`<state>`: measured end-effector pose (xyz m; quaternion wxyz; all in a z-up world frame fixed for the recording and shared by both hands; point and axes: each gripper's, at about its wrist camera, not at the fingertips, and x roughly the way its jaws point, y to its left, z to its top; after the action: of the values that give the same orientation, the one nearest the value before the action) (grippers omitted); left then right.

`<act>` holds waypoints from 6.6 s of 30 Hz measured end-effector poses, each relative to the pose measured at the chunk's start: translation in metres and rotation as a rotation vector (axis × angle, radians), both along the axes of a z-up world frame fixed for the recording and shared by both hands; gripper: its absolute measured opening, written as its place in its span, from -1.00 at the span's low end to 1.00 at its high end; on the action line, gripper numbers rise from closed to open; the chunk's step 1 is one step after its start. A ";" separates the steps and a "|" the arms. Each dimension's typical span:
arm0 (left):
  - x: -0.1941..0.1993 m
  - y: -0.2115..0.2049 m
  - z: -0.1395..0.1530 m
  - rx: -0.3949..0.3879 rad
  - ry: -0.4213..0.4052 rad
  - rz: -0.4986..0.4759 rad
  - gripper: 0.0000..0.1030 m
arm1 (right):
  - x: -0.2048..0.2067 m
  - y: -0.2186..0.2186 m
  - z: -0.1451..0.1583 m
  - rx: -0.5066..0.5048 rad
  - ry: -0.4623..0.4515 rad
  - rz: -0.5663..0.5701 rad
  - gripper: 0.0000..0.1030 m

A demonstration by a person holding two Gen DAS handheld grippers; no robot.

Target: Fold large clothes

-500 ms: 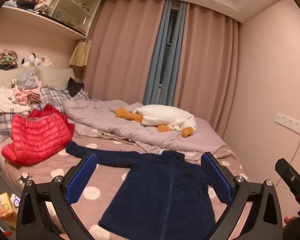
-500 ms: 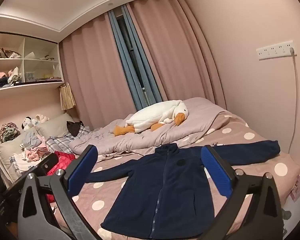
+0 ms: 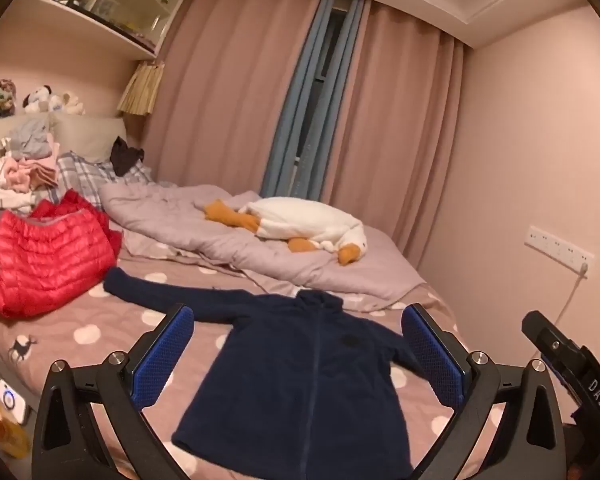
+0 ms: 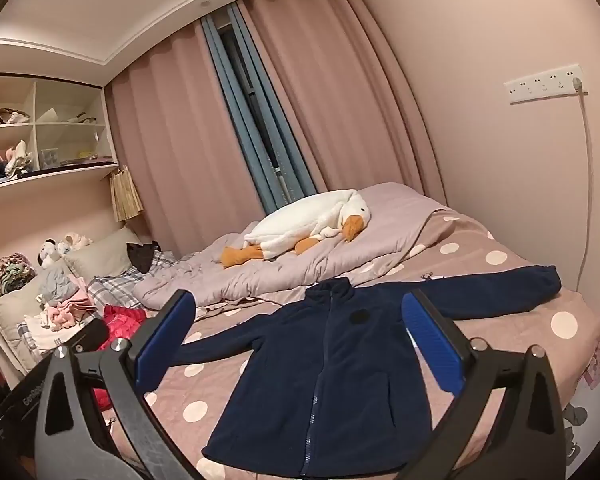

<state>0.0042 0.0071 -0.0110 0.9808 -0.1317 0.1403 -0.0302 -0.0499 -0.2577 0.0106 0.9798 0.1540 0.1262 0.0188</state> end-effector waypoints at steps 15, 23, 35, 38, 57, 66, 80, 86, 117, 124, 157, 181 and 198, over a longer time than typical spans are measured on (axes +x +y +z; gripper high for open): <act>0.007 0.000 -0.004 0.011 0.013 0.020 1.00 | 0.005 -0.002 -0.003 -0.010 0.024 0.001 1.00; -0.001 -0.003 0.002 0.007 -0.013 0.027 1.00 | 0.001 0.000 -0.003 -0.018 0.025 -0.018 1.00; 0.004 -0.007 0.002 0.011 0.003 0.010 1.00 | -0.001 -0.001 -0.001 -0.019 0.019 -0.011 1.00; 0.003 -0.009 0.002 0.011 -0.002 0.006 1.00 | -0.001 0.001 -0.001 -0.036 0.025 -0.033 1.00; 0.006 -0.019 -0.001 0.025 -0.005 0.017 1.00 | -0.006 -0.010 -0.004 -0.036 0.024 -0.127 1.00; 0.009 -0.018 -0.003 0.028 0.015 0.012 1.00 | -0.005 -0.015 -0.010 -0.004 0.053 -0.143 1.00; 0.009 -0.019 -0.004 0.028 0.033 0.019 1.00 | -0.005 -0.013 -0.013 -0.009 0.078 -0.122 1.00; 0.008 -0.019 -0.004 0.030 0.026 0.012 1.00 | -0.007 -0.015 -0.013 0.001 0.071 -0.118 1.00; 0.006 -0.008 -0.004 0.000 0.009 0.039 1.00 | -0.009 -0.016 -0.016 0.007 0.081 -0.131 1.00; 0.013 -0.005 -0.008 -0.015 0.018 0.050 1.00 | -0.003 -0.019 -0.021 0.026 0.095 -0.109 1.00; 0.259 0.228 -0.140 -0.407 0.333 0.248 1.00 | 0.184 -0.244 -0.164 0.394 0.160 -0.466 1.00; 0.383 0.342 -0.286 -0.764 0.419 0.200 0.94 | 0.146 -0.346 -0.231 0.598 0.289 -0.776 0.66; 0.375 0.340 -0.305 -0.669 0.406 0.423 -0.69 | 0.133 -0.362 -0.231 0.820 0.219 -0.710 0.33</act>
<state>0.3793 0.3469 -0.3160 0.8215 -0.4708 0.2825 0.1538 0.0834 -0.6200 -0.2205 0.7669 0.5572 0.1499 -0.2810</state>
